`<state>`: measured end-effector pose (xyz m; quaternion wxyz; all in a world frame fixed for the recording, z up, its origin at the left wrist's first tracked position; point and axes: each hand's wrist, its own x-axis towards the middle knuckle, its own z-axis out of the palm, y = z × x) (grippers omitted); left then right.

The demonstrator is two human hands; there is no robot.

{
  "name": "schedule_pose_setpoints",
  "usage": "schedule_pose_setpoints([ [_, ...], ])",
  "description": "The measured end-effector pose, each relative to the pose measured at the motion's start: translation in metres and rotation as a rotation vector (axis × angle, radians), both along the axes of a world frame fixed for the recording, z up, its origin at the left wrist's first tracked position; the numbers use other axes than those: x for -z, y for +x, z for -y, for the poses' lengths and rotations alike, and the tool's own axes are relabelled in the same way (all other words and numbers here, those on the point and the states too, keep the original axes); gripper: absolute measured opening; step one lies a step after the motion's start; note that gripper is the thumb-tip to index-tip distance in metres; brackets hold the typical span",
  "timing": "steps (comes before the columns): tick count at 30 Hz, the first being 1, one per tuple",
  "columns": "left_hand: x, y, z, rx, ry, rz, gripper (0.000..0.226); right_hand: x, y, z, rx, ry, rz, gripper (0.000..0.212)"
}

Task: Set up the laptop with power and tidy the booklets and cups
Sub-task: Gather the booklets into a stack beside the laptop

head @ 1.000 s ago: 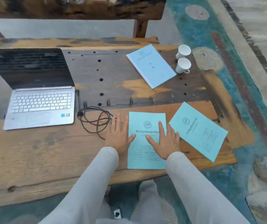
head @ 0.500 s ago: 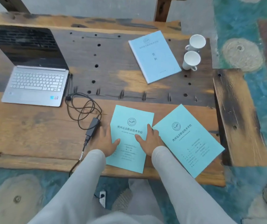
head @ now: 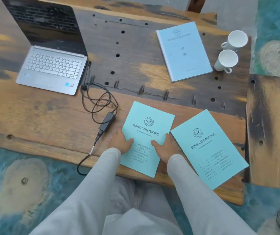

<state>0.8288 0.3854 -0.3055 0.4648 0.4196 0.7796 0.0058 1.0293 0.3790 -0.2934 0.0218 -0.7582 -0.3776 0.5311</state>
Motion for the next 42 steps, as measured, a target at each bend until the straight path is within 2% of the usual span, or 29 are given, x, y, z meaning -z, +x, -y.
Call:
schedule_pose_setpoints([
  [4, -0.001, -0.003, -0.01, -0.085, -0.038, -0.043, 0.06, 0.002, -0.005, -0.007, 0.131, -0.004, -0.043, 0.052],
  [6, -0.007, -0.01, -0.019, -0.079, -0.049, 0.01, 0.049, 0.004, -0.006, -0.012, 0.209, -0.031, -0.074, 0.053],
  [9, -0.019, -0.018, -0.028, -0.077, -0.034, 0.266, 0.032, 0.001, -0.004, -0.018, 0.231, -0.077, -0.083, 0.057],
  [12, -0.04, -0.015, -0.037, -0.066, -0.018, 0.493, 0.015, 0.002, -0.003, -0.022, 0.269, -0.11, -0.12, 0.049],
  [14, -0.054, -0.015, -0.045, -0.124, -0.019, 0.659, 0.016, 0.005, -0.002, -0.027, 0.299, -0.121, -0.138, 0.048],
  [17, -0.078, -0.02, -0.068, -0.176, -0.027, 0.892, 0.022, 0.005, -0.006, -0.04, 0.49, -0.146, -0.194, 0.057],
  [19, -0.093, -0.021, -0.088, -0.189, -0.009, 1.003, 0.023, 0.005, -0.008, -0.052, 0.659, -0.15, -0.296, 0.065],
  [21, -0.103, -0.022, -0.11, -0.223, 0.019, 1.061, 0.025, 0.003, -0.012, -0.07, 0.796, -0.118, -0.543, 0.068],
  [23, -0.107, -0.028, -0.134, -0.255, 0.059, 1.062, 0.028, -0.004, -0.017, -0.093, 0.828, -0.071, -0.74, 0.065],
  [25, -0.104, -0.039, -0.16, -0.292, 0.086, 1.017, 0.029, -0.012, -0.021, -0.121, 0.83, -0.036, -0.731, 0.056],
  [30, -0.072, -0.071, -0.227, -0.329, 0.105, 0.85, 0.024, -0.022, -0.031, -0.201, 0.678, 0.136, -0.473, 0.024],
  [34, -0.035, -0.085, -0.268, -0.383, 0.097, 0.829, 0.032, -0.013, -0.046, -0.255, 0.508, 0.321, -0.292, 0.013],
  [37, -0.009, -0.088, -0.285, -0.34, 0.079, 0.759, 0.042, 0.002, -0.054, -0.276, 0.433, 0.426, -0.133, 0.015],
  [42, 0.033, -0.098, -0.292, -0.28, 0.106, 0.627, 0.036, 0.034, -0.068, -0.291, 0.414, 0.435, -0.054, 0.026],
])
